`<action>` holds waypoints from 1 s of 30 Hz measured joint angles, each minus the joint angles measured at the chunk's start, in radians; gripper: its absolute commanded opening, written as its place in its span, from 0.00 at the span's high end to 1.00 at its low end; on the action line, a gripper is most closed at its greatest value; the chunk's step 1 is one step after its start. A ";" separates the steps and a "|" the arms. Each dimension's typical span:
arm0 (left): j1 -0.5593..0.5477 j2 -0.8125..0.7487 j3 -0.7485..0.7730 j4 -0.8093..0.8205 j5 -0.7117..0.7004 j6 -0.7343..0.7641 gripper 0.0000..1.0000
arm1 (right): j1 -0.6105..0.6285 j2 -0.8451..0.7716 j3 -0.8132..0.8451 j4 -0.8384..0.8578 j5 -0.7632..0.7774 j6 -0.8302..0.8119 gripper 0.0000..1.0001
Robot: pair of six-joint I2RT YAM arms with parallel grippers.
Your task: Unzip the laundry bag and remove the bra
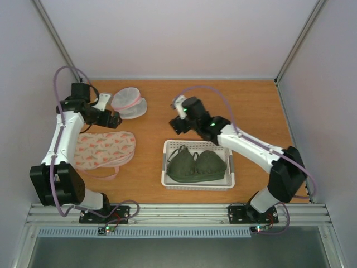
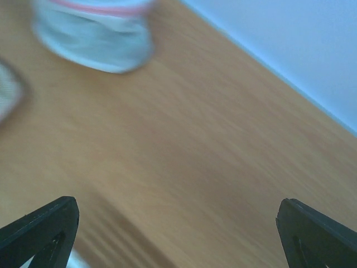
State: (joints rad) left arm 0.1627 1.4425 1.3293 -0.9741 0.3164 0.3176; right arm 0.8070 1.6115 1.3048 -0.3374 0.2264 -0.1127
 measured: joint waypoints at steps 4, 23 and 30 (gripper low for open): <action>-0.103 0.004 0.000 -0.015 0.017 -0.016 0.01 | -0.161 -0.119 -0.102 -0.002 0.023 0.043 0.02; -0.146 0.002 -0.517 0.756 -0.153 -0.333 0.01 | -0.797 -0.560 -0.703 0.649 -0.282 0.199 0.02; -0.146 -0.010 -0.727 1.126 -0.172 -0.360 0.01 | -0.827 -0.515 -0.872 0.871 -0.285 0.185 0.02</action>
State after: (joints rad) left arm 0.0170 1.4330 0.6018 0.1520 0.1440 -0.0425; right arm -0.0200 1.0966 0.4324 0.5331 -0.0586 0.0723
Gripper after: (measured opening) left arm 0.994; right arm 0.985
